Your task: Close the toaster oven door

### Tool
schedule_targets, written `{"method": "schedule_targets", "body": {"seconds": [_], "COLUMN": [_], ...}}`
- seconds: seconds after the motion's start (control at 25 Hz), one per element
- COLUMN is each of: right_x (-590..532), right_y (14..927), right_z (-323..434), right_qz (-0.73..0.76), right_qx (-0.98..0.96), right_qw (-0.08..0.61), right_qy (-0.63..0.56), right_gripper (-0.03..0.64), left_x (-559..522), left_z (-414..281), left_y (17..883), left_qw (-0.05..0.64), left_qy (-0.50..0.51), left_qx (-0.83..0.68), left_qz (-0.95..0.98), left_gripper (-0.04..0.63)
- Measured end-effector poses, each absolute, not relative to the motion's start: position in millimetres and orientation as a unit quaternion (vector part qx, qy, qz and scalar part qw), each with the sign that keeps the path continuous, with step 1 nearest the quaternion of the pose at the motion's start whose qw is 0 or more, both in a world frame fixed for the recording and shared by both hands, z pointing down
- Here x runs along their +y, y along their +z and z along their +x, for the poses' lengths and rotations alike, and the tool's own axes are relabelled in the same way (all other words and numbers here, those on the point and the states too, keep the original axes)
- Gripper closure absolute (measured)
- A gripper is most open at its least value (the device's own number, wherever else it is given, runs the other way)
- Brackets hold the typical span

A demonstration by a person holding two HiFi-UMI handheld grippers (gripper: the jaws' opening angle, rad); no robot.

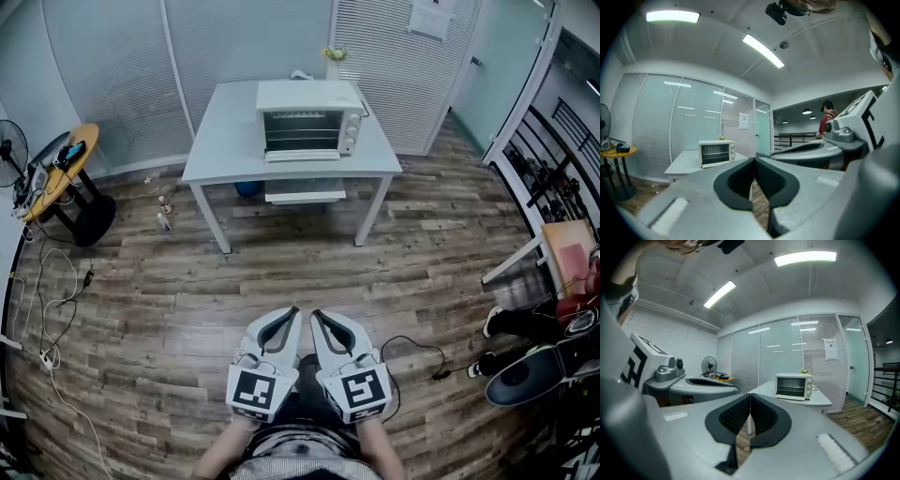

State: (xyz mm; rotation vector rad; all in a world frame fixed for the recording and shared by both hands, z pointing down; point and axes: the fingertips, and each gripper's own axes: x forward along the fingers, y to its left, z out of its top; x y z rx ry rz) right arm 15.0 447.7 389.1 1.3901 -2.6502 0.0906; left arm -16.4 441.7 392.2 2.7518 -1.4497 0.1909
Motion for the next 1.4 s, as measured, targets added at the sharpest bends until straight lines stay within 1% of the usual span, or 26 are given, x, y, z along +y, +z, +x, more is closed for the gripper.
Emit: {"method": "schedule_targets", "body": {"seconds": [0.28, 0.72, 0.88, 1.04, 1.4], "right_x": [417, 316, 277, 245, 176], "right_y": [393, 386, 382, 381, 378], "right_z": [9, 3, 6, 10, 24], "right_qz": [0.458, 0.442, 0.439, 0.425, 0.405], "right_qx": [-0.886, -0.894, -0.895, -0.902, -0.911], "right_qw": [0.069, 0.064, 0.066, 0.067, 0.066], "right_qy": [0.036, 0.034, 0.036, 0.034, 0.038], "right_gripper": [0.612, 0.612, 0.612, 0.612, 0.612], "left_x": [414, 317, 279, 245, 177], "left_z": [-23, -24, -24, -19, -1], "left_y": [398, 390, 389, 387, 385], "left_qw": [0.018, 0.039, 0.041, 0.024, 0.031], "left_qy": [0.064, 0.049, 0.051, 0.060, 0.063], "left_qx": [-0.470, -0.483, -0.489, -0.491, -0.508], "left_qz": [0.880, 0.873, 0.870, 0.869, 0.858], "left_gripper": [0.591, 0.591, 0.591, 0.591, 0.591]}}
